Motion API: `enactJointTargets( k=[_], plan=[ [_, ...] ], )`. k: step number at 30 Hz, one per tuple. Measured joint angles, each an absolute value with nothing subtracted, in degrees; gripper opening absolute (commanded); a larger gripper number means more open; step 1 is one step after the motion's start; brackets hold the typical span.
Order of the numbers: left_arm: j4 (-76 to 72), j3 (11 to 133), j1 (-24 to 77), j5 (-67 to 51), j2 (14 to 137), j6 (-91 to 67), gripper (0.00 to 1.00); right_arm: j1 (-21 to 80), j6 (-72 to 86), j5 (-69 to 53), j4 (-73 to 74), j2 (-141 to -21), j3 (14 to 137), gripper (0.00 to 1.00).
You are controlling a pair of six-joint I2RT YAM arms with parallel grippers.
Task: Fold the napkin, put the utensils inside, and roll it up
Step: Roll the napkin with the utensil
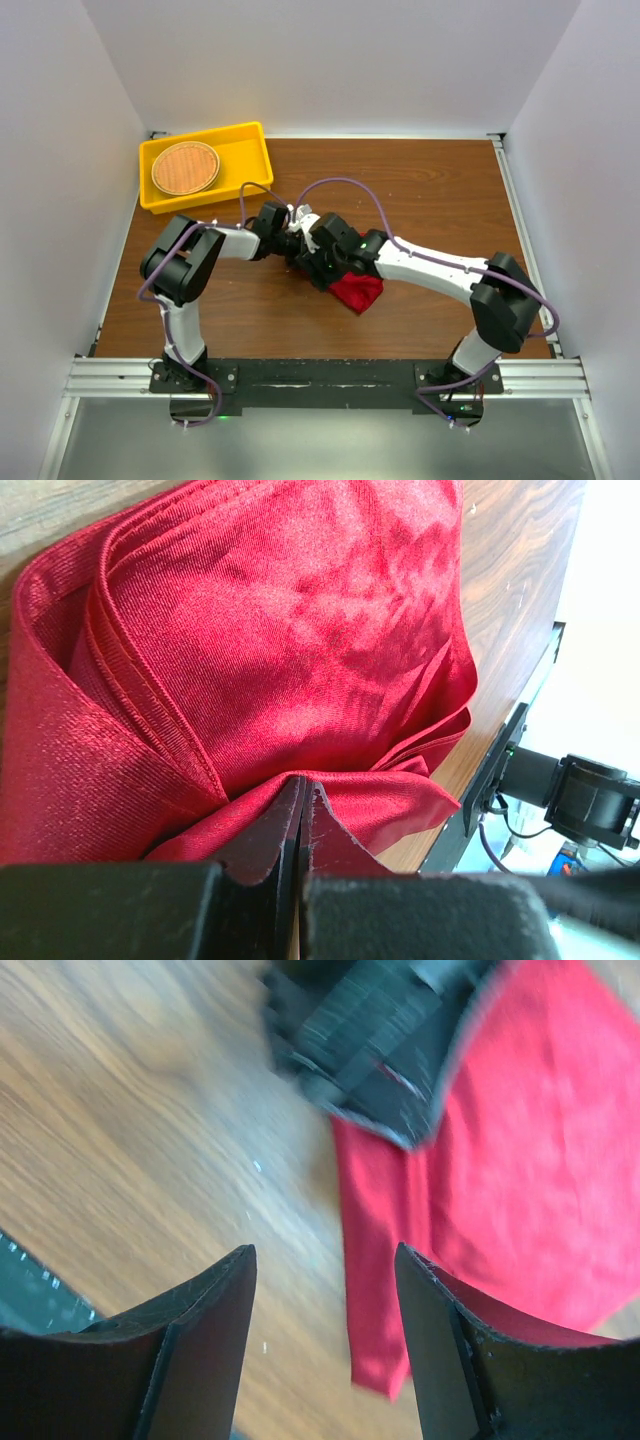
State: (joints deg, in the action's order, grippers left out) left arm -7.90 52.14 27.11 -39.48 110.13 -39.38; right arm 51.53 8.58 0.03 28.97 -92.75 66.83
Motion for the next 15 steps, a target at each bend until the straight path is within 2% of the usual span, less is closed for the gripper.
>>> enactJointTargets(
  k=[6,15],
  plan=[
    [-6.90,52.80,26.87,-40.53,110.72,-39.38,0.00,55.57,4.89,5.32,19.64,-95.92,64.10,0.62],
    [-6.04,53.12,26.00,-42.30,111.37,-39.38,0.00,57.04,3.44,10.09,14.92,-102.76,61.14,0.58]
  ],
)
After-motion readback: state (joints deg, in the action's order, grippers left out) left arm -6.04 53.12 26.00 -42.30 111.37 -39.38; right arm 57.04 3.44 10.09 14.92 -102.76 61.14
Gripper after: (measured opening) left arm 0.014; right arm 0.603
